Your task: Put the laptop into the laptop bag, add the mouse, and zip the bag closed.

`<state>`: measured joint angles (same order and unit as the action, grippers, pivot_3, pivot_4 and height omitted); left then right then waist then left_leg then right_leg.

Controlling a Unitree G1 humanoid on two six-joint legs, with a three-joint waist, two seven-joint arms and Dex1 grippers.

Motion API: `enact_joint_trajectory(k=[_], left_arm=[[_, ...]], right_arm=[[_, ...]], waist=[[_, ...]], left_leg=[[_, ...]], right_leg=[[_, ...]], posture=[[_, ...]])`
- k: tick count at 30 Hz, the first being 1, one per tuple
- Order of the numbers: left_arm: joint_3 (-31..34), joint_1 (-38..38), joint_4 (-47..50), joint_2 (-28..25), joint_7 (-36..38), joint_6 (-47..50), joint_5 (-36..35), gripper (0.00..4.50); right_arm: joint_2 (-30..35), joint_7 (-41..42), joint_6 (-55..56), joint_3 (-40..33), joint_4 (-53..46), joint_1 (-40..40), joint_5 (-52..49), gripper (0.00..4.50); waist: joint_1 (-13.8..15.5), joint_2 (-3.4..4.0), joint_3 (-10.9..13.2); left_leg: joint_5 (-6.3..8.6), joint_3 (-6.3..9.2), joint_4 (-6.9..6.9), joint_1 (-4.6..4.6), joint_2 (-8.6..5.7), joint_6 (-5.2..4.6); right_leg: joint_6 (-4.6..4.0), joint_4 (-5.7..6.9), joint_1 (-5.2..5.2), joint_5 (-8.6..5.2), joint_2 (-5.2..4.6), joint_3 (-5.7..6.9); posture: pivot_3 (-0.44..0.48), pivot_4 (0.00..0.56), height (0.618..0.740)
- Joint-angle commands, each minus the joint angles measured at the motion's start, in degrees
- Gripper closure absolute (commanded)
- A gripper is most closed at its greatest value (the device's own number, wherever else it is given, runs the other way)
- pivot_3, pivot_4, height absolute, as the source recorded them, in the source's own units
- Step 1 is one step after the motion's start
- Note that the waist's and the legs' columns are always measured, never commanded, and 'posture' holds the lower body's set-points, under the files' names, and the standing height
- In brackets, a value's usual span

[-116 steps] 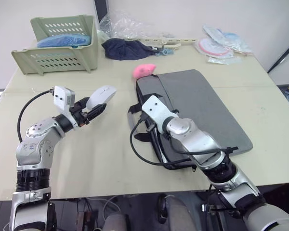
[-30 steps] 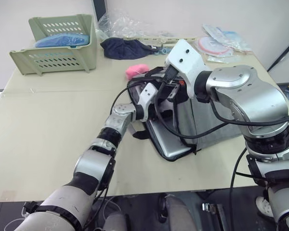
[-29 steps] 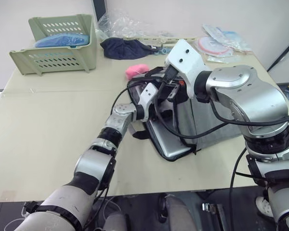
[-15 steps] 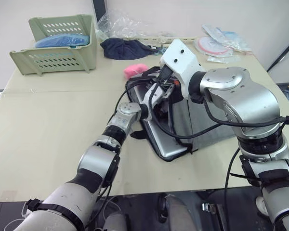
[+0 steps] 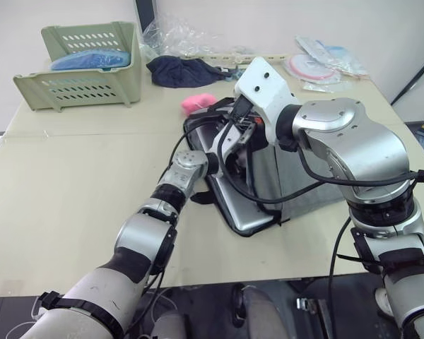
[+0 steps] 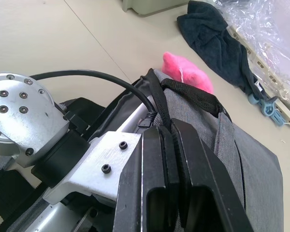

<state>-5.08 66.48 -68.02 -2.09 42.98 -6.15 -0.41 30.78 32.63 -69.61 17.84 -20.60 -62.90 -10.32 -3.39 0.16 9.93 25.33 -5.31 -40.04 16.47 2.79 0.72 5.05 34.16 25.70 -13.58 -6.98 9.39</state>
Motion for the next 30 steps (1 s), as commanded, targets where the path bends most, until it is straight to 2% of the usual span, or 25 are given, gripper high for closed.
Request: enact_joint_trajectory(k=[1,9,18,25,30], left_arm=[[-0.3,-1.7,-0.4,-0.7,0.7,1.4,1.1,0.05],[0.2,-2.6,3.7,-2.6,1.2,2.8,0.8,0.05],[1.2,-4.7,12.5,-5.2,2.6,6.5,-1.0,0.05],[1.1,-10.1,25.8,-7.9,4.6,13.7,-3.1,0.05],[1.3,-18.3,42.6,-11.9,6.0,24.3,-5.9,0.05]], right_arm=[[-0.2,-0.5,3.8,-0.9,-2.4,-2.3,0.7,4.50],[0.4,-0.2,5.0,-0.5,-2.1,-1.3,1.1,4.50],[0.9,-0.2,6.7,-0.2,-1.4,0.2,1.3,4.50],[1.0,-0.2,7.0,-0.2,-1.3,0.6,1.3,4.50],[0.8,-0.3,7.5,-0.4,-0.9,1.2,1.5,4.50]], waist=[[-0.1,0.00,0.0],[-0.1,0.00,0.0],[0.0,0.00,0.0],[0.0,0.00,0.0],[0.0,0.00,0.0]], left_leg=[[0.00,0.00,0.00,0.00,0.00,0.00],[0.00,0.00,0.00,-0.02,0.00,0.00],[0.00,0.00,-0.02,0.00,0.00,0.00],[0.00,0.01,-0.02,0.02,0.00,0.00],[0.00,0.02,-0.04,0.01,0.00,0.00]], right_leg=[[0.00,0.00,0.00,0.00,0.00,0.00],[0.00,0.01,0.00,0.00,0.00,-0.01],[0.00,0.00,0.00,0.00,0.00,0.00],[0.00,0.00,0.01,0.00,0.00,0.00],[0.00,0.01,0.01,0.00,0.00,-0.01]], posture=[[0.000,0.150,0.740],[0.000,0.150,0.740],[0.000,0.150,0.740],[0.000,0.150,0.740],[0.000,0.150,0.740]])
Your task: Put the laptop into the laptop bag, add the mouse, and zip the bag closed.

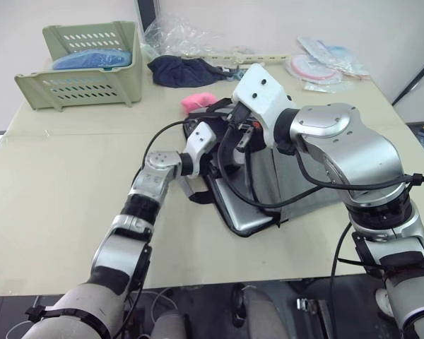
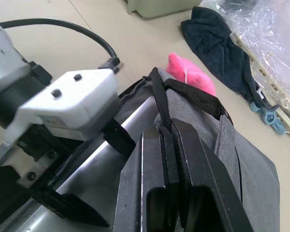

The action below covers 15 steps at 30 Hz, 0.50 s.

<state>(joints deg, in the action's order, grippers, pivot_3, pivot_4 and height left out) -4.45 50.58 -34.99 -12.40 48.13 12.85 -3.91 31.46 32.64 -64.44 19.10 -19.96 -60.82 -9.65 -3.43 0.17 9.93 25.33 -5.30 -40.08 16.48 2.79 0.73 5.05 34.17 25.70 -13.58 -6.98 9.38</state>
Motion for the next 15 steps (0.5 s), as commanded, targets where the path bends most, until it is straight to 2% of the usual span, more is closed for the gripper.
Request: enact_joint_trajectory(k=[1,3,8,15], left_arm=[[0.8,-3.9,12.7,-2.4,1.1,7.5,-3.2,0.05],[1.6,-8.6,22.7,-6.0,3.4,14.8,-6.7,0.05],[4.8,-16.3,38.5,-15.0,6.2,28.8,-14.0,0.05],[11.0,-18.5,44.5,-20.8,4.9,39.0,-21.8,0.05]], right_arm=[[0.1,-0.4,2.5,-1.6,-1.5,-0.8,0.9,4.50],[0.1,-0.5,2.7,-1.6,-1.3,-0.5,1.0,4.50],[0.0,-0.5,3.5,-1.6,-0.8,0.5,1.2,4.50],[-0.6,-0.4,3.7,-1.7,-0.9,1.5,1.1,4.50]], waist=[[0.0,0.00,0.0],[0.0,0.00,0.0],[0.0,0.01,0.0],[0.4,0.02,0.0]], left_leg=[[0.00,0.01,0.00,0.01,0.00,0.00],[0.00,0.02,0.00,0.01,0.00,0.00],[0.00,0.04,-0.02,0.01,0.02,0.00],[0.00,0.06,-0.04,0.03,-0.01,0.00]], right_leg=[[0.00,-0.01,0.00,0.00,0.00,0.01],[0.00,0.00,0.01,0.00,0.00,0.00],[0.00,0.02,0.01,0.00,-0.01,-0.03],[0.00,-0.02,0.00,0.00,-0.04,-0.04]], posture=[[0.000,0.150,0.740],[0.000,0.150,0.740],[0.000,0.150,0.740],[0.000,0.150,0.740]])
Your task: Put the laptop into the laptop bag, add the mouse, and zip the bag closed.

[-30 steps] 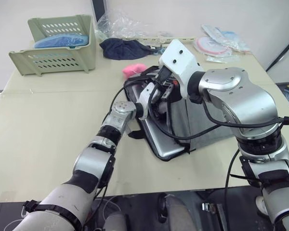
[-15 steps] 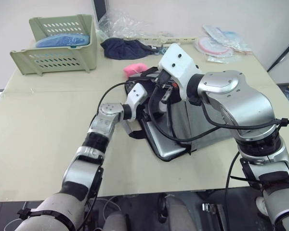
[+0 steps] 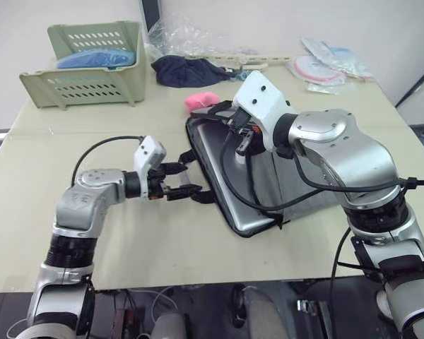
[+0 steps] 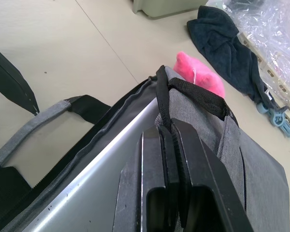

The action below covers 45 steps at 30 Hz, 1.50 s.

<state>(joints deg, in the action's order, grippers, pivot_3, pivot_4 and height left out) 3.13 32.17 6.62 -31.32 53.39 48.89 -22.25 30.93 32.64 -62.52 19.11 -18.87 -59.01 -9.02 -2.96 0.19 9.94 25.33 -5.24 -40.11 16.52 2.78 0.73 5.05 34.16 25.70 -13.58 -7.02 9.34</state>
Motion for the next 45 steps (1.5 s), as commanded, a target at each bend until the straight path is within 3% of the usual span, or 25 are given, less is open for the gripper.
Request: enact_joint_trajectory(k=[1,14,21,29,33,35,41,45], left_arm=[[3.9,-0.1,2.7,-2.4,-0.5,3.5,-4.1,0.05],[2.2,2.0,-2.2,-2.9,-2.1,1.0,-5.2,0.05],[0.6,3.5,-5.1,-2.4,-1.7,-0.6,-5.3,0.05],[0.1,3.9,-6.2,-2.3,-1.7,-1.2,-5.4,0.05],[0.0,3.4,-5.7,-2.5,-1.7,-0.9,-5.8,0.00],[0.1,2.9,-5.4,-2.7,-1.6,-0.7,-5.9,0.00],[0.5,1.6,-4.6,-3.6,-1.4,-0.1,-6.2,0.00],[2.0,0.0,-6.3,-6.3,0.2,0.1,-6.6,0.00]], right_arm=[[-0.2,-0.4,1.6,-1.7,-2.3,-0.2,0.4,4.50],[0.0,1.0,-6.5,-2.5,-12.7,4.3,-4.4,4.50],[5.8,4.4,-10.9,-5.5,-22.9,10.0,-10.3,4.50],[9.2,5.2,-10.1,-7.4,-24.4,11.7,-14.3,4.50],[8.8,4.1,-9.7,-7.7,-24.2,12.4,-14.8,3.01],[8.2,3.5,-9.6,-8.1,-24.0,12.8,-15.1,1.92],[5.5,2.2,-10.4,-10.5,-23.0,12.9,-16.5,1.80],[1.6,4.1,-16.2,-20.6,-20.9,10.0,-23.1,1.80]], waist=[[-0.2,0.00,0.0],[-0.2,0.00,0.0],[-0.1,0.00,0.0],[-0.1,0.00,0.0],[0.0,0.00,0.0],[0.0,0.00,0.0],[-0.1,0.00,0.0],[-0.1,0.00,0.0]], left_leg=[[0.00,-0.01,0.02,-0.01,0.00,0.00],[0.00,-0.03,0.05,-0.03,-0.02,0.00],[0.00,-0.03,0.05,-0.02,-0.05,0.00],[0.00,-0.04,0.05,-0.07,-0.05,0.00],[0.00,-0.05,0.05,-0.06,-0.05,0.00],[0.00,-0.05,0.04,-0.06,-0.05,0.00],[0.00,-0.05,0.05,-0.09,-0.05,0.00],[0.00,-0.05,0.05,-0.11,-0.05,0.00]], right_leg=[[0.00,0.00,0.00,0.00,0.00,0.01],[0.00,0.01,0.01,0.00,0.01,0.03],[0.00,-0.02,0.00,0.00,0.01,0.02],[0.00,0.02,0.00,0.00,0.01,-0.01],[0.00,0.01,-0.01,0.00,0.01,-0.01],[0.00,0.01,-0.02,0.00,0.01,-0.02],[0.00,0.02,-0.02,0.00,0.01,-0.02],[0.00,0.04,-0.02,0.00,0.01,-0.02]], posture=[[0.000,0.150,0.740],[0.000,0.150,0.740],[0.000,0.150,0.740],[0.000,0.150,0.740],[0.000,0.150,0.740],[0.000,0.150,0.740],[0.000,0.150,0.740],[0.000,0.150,0.740]])
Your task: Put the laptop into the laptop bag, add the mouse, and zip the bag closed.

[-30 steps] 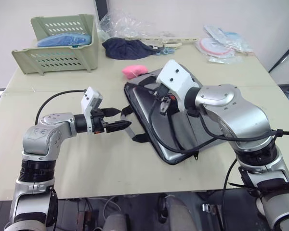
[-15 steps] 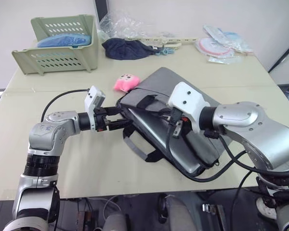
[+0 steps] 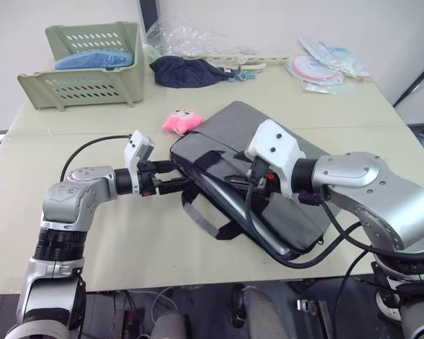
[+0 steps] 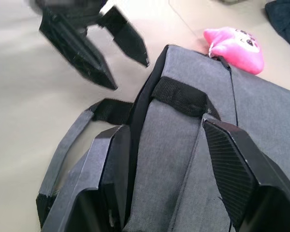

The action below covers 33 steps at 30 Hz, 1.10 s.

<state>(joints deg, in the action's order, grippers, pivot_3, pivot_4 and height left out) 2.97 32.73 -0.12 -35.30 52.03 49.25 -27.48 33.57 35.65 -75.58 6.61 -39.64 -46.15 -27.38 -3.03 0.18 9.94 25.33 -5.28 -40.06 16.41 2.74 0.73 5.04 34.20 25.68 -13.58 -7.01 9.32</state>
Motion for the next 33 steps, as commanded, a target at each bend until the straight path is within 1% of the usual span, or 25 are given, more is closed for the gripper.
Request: enact_joint_trajectory(k=[1,5,8,11,13,17,22,27,29,33], left_arm=[[2.4,-0.6,-0.4,-3.0,1.9,-0.4,-1.4,0.00],[5.0,0.6,-6.5,-5.1,3.0,-1.6,-1.8,0.00],[7.8,2.1,-12.4,-5.7,3.9,-1.1,-3.1,0.00],[9.5,4.1,-18.2,-4.3,3.8,-0.5,-4.2,0.00],[9.9,5.0,-20.2,-3.5,3.9,-0.6,-4.5,0.00],[8.1,6.5,-27.7,0.2,4.7,-3.0,-2.5,0.00],[7.8,10.6,-35.9,3.1,5.0,-5.9,-1.3,0.00],[6.6,12.6,-40.0,4.2,6.4,-7.9,0.2,0.00],[6.5,13.4,-41.7,4.5,6.6,-8.8,0.9,0.00],[6.6,14.2,-44.0,5.0,6.9,-10.1,1.8,0.00]], right_arm=[[-1.2,1.7,-4.2,-10.1,0.0,-3.4,-6.4,1.80],[-1.4,1.1,-10.3,-18.4,-0.1,-5.2,-11.2,1.80],[0.6,1.4,-15.2,-24.9,-0.8,-2.6,-12.9,1.80],[4.2,3.2,-16.9,-31.6,-2.9,6.1,-17.8,1.80],[5.2,3.0,-16.9,-34.2,-3.8,9.2,-20.7,1.80],[9.7,4.2,-16.9,-43.8,-5.9,25.7,-25.1,1.80],[8.6,1.9,-16.9,-50.2,-5.3,34.8,-26.4,1.80],[8.2,1.9,-16.2,-54.1,-5.2,41.3,-27.3,1.80],[6.6,1.3,-16.6,-56.5,-4.1,42.7,-28.2,1.80],[3.1,1.0,-16.7,-59.5,-3.8,48.3,-29.0,1.80]], waist=[[0.0,0.00,0.0],[0.1,0.00,0.0],[0.4,-0.01,0.0],[1.4,-0.08,0.0],[1.6,-0.08,0.0],[1.9,-0.14,-0.1],[1.8,-0.20,-0.1],[1.5,-0.21,-0.1],[1.6,-0.21,-0.1],[2.0,-0.23,-0.1]], left_leg=[[0.00,0.00,0.00,0.01,0.00,0.00],[0.00,0.00,0.00,-0.03,0.00,0.00],[0.00,0.00,0.00,-0.02,-0.01,0.00],[0.00,0.00,0.03,-0.01,-0.03,0.00],[0.01,-0.01,0.06,0.00,-0.05,-0.02],[0.01,-0.01,0.07,-0.11,-0.06,-0.03],[0.03,-0.10,0.03,-0.01,-0.07,-0.05],[0.03,-0.15,0.05,-0.06,-0.07,-0.05],[0.03,-0.16,0.05,-0.07,-0.07,-0.05],[0.03,-0.16,0.04,-0.08,-0.07,-0.05]], right_leg=[[0.00,0.01,0.00,0.00,0.00,0.00],[0.00,0.01,-0.01,0.00,0.00,0.00],[0.00,0.00,-0.02,0.00,0.00,0.00],[0.00,-0.03,-0.03,0.00,0.00,0.01],[0.00,-0.09,-0.06,0.00,0.00,0.01],[0.01,-0.09,-0.22,0.00,0.00,-0.02],[0.07,-0.06,-0.32,0.06,0.00,-0.15],[0.05,-0.04,-0.31,0.10,0.00,-0.23],[0.05,-0.05,-0.31,0.10,0.00,-0.23],[0.05,-0.03,-0.32,0.10,0.00,-0.24]], posture=[[0.000,0.150,0.740],[0.000,0.150,0.740],[0.000,0.150,0.740],[0.000,0.150,0.740],[0.000,0.150,0.740],[0.000,0.150,0.740],[0.000,0.150,0.740],[0.000,0.150,0.740],[0.000,0.150,0.740],[0.000,0.150,0.740]])
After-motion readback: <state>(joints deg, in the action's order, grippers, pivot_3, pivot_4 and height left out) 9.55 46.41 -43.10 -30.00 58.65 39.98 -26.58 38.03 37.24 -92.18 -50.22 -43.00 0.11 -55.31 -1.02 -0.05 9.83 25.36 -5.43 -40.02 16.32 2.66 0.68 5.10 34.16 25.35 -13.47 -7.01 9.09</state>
